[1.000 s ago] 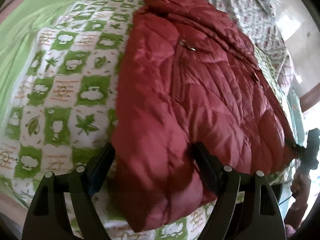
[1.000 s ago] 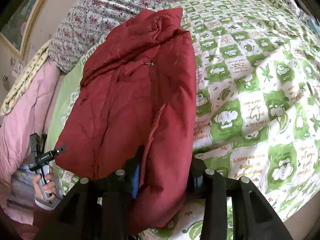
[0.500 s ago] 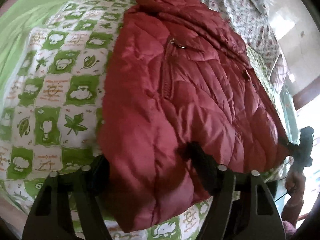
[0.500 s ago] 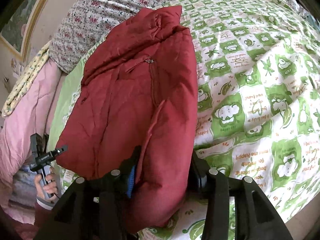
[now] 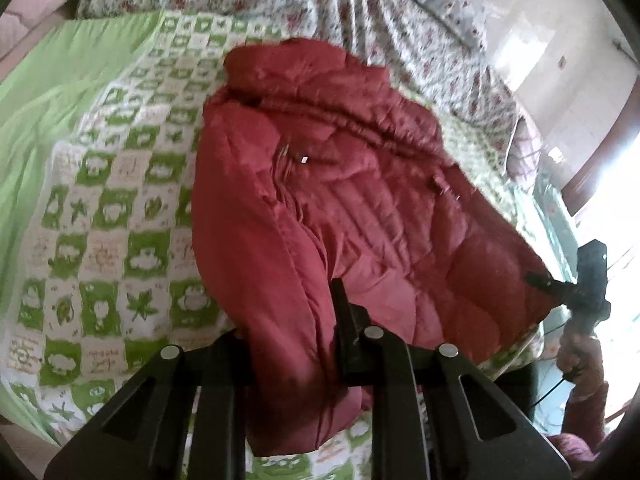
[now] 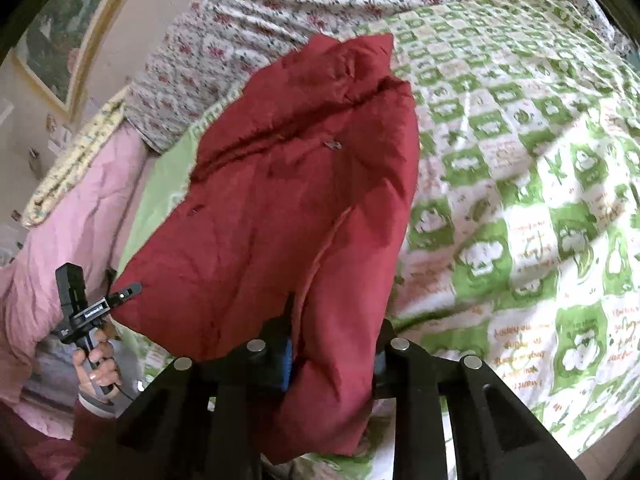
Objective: Fold large clothes
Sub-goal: 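Fold the hem up toward the collar with both tools gripping the jacket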
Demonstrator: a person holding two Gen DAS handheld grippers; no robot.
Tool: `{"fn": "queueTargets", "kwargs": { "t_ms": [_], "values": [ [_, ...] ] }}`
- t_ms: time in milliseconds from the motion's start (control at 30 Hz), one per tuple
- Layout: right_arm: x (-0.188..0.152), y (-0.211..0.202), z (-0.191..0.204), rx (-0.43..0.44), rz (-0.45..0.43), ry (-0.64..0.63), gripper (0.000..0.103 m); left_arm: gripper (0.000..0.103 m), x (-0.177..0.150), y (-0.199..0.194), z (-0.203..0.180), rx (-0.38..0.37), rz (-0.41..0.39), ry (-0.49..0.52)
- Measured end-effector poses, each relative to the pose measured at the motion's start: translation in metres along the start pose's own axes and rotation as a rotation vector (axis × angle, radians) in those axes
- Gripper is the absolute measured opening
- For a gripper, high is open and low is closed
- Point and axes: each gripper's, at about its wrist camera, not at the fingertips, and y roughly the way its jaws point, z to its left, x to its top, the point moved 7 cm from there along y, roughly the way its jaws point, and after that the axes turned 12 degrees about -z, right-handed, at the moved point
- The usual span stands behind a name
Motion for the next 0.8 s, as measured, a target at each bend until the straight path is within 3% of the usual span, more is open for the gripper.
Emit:
{"fn": "queueTargets", "kwargs": {
  "t_ms": [300, 800],
  "values": [
    [0.053, -0.012, 0.022, 0.106, -0.134, 0.022, 0.023, 0.017, 0.055, -0.009, -0.016, -0.012, -0.114, 0.015],
    [0.159, 0.019, 0.024, 0.1, -0.299, 0.05, 0.024, 0.017, 0.149, 0.022, -0.017, 0.022, -0.218, -0.001]
  ]
}}
